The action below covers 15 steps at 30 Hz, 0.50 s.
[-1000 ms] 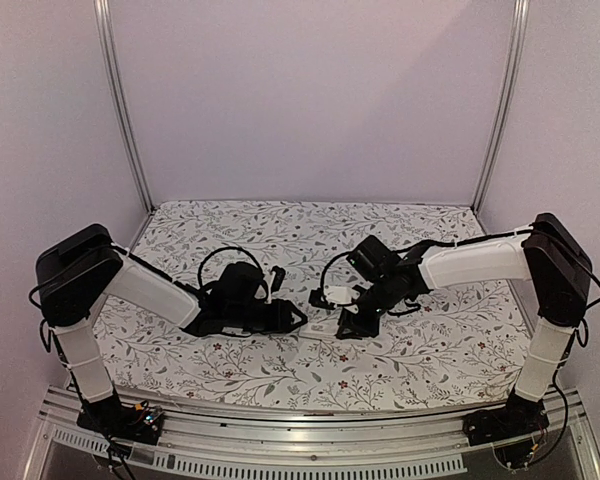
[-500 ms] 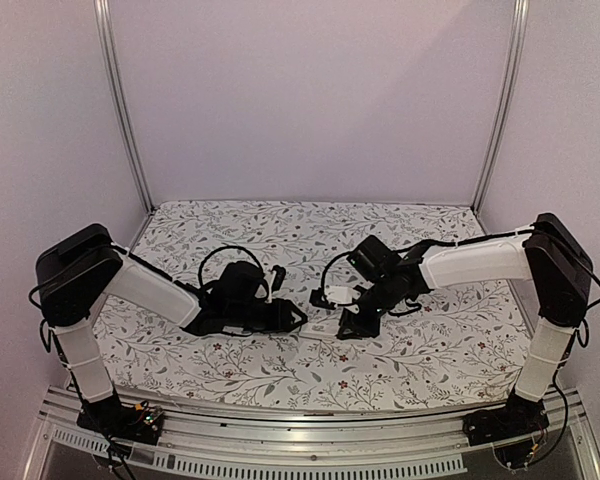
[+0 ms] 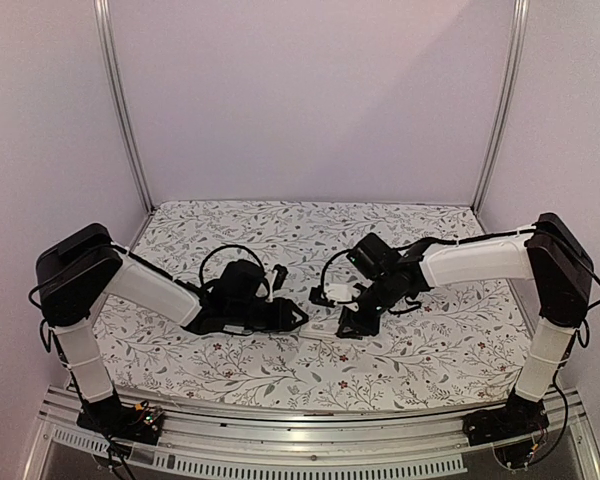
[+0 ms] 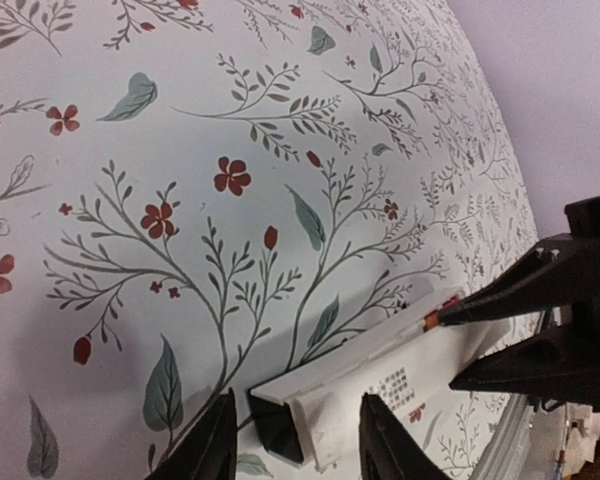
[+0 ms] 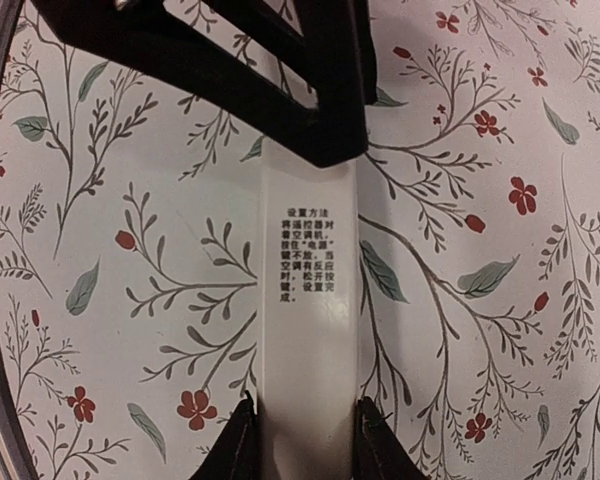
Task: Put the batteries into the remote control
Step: Place the battery cover on the remote control without the battery cover.
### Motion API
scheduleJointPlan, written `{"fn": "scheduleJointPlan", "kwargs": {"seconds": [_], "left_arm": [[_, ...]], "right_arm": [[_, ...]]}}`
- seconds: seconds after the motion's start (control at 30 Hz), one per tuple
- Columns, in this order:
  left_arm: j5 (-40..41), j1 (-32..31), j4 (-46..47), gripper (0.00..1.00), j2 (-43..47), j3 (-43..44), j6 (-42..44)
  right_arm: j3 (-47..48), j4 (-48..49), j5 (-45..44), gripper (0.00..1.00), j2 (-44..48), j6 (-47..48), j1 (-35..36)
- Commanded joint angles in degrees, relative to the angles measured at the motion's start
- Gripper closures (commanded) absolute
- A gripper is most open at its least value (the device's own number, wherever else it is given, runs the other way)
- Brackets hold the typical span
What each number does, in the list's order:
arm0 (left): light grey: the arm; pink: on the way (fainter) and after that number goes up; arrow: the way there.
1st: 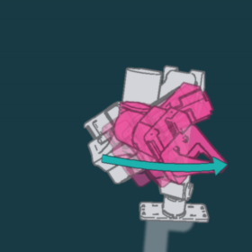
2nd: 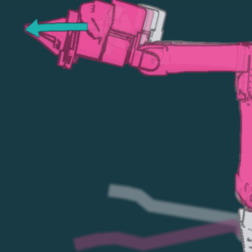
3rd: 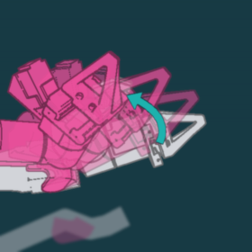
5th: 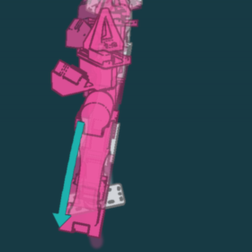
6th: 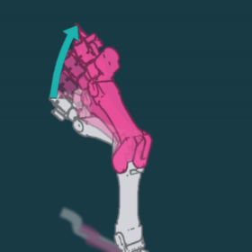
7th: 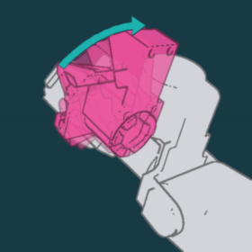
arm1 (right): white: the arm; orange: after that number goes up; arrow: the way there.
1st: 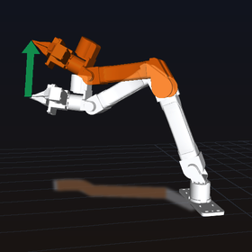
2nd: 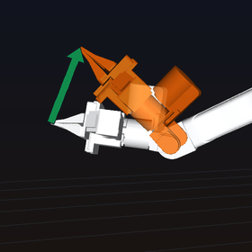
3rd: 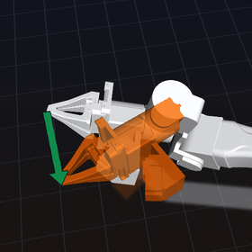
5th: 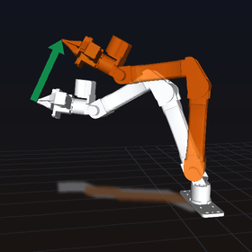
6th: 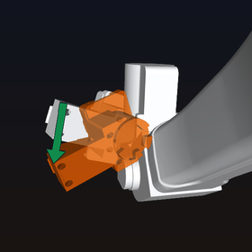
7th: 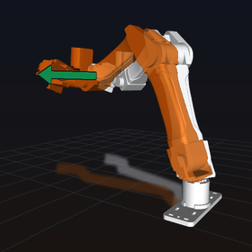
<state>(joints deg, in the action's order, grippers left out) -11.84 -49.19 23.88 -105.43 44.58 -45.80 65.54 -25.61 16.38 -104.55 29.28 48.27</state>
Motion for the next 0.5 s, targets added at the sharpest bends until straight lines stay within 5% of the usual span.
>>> {"fn": "scheduleJointPlan", "kwargs": {"seconds": [0.0,0.47], "left_arm": [[-0.8,0.7,-2.4,0.60,-1.1,1.6,0.7],[-0.8,0.6,-5.5,0.65,-0.3,1.9,1.2]], "right_arm": [[2.1,-0.5,0.3,1.00,-1.0,-0.9,-0.1],[1.1,-1.6,0.0,1.00,-0.9,-0.9,-0.1]]}}
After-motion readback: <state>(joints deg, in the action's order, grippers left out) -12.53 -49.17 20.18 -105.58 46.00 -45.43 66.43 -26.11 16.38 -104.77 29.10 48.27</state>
